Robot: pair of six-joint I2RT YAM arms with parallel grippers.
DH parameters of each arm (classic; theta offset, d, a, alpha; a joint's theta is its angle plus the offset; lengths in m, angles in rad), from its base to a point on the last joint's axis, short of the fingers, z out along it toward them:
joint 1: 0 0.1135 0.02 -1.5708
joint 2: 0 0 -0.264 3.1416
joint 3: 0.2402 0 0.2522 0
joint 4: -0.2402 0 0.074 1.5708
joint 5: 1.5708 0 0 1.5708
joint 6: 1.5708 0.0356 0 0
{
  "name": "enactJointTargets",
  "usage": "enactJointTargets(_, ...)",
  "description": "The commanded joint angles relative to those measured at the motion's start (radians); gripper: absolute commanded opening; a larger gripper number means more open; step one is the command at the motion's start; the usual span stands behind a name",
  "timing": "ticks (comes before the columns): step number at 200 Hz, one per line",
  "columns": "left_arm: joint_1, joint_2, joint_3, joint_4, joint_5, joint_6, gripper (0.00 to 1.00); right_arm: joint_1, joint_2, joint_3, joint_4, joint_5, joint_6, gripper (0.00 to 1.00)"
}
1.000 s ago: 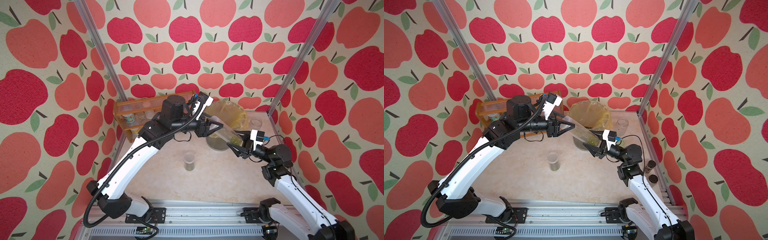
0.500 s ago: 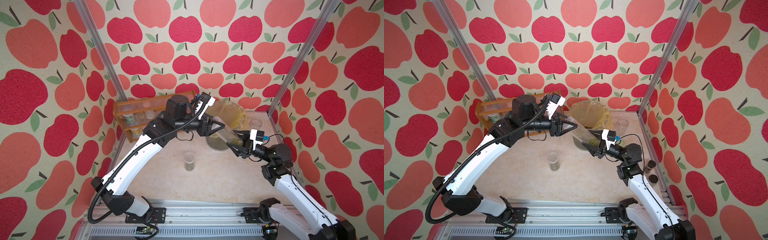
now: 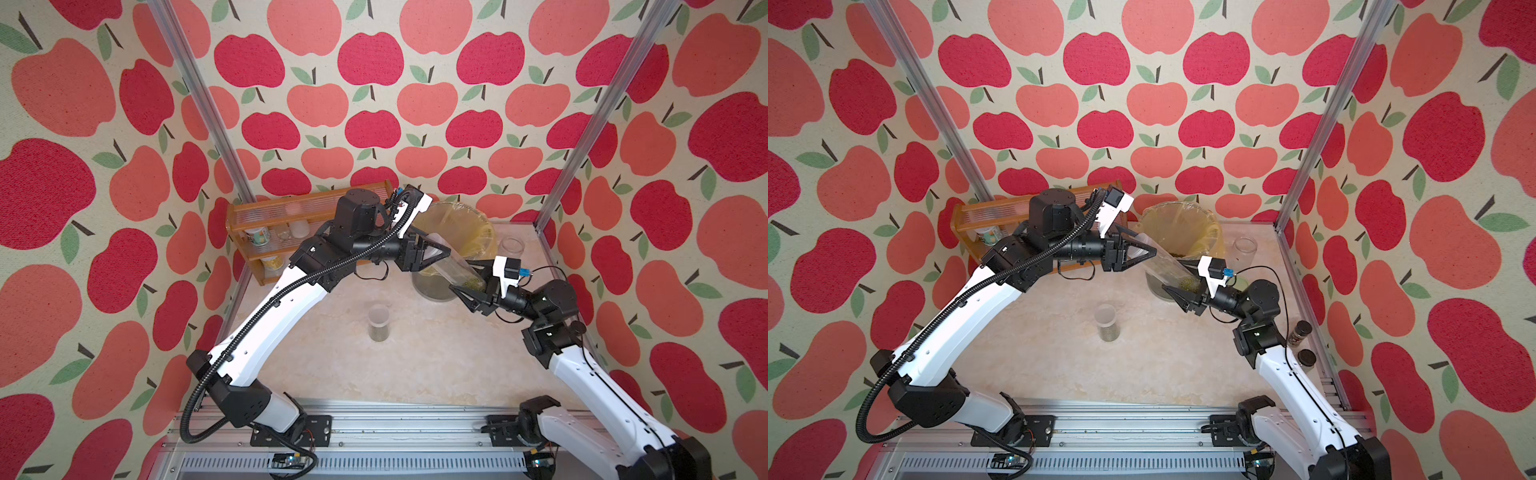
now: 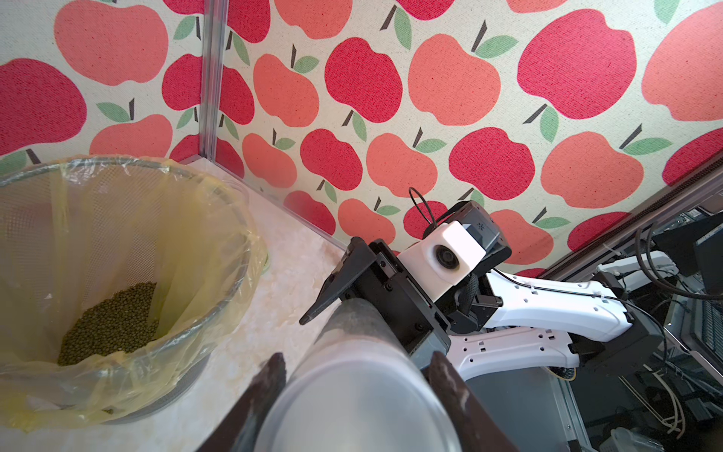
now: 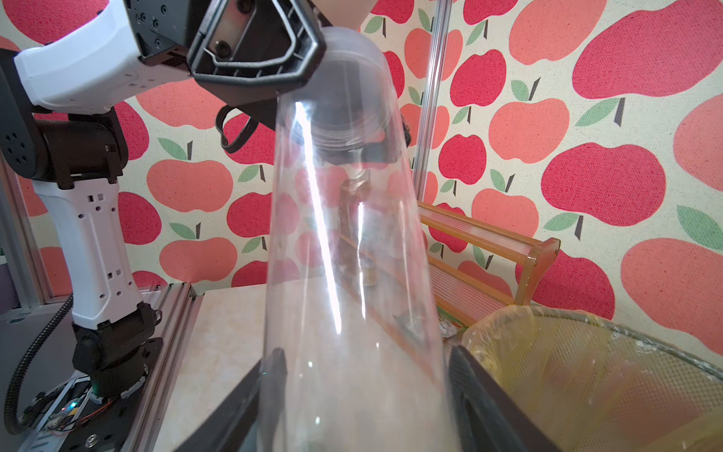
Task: Empty moldy mung beans from jars
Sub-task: Pick up the jar from the center of the board.
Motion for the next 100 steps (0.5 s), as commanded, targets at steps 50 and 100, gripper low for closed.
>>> enactJointTargets(50, 0.011, 0.026, 0.054, 0.024, 0.038, -0.013, 0.26, 0.011, 0.000, 0.035, -0.039, 0.001, -0.040, 0.59)
enactJointTargets(100, 0.022, 0.019, 0.040, 0.021, 0.030, -0.017, 0.33, 0.012, 0.011, 0.013, 0.037, 0.021, 0.010, 0.53)
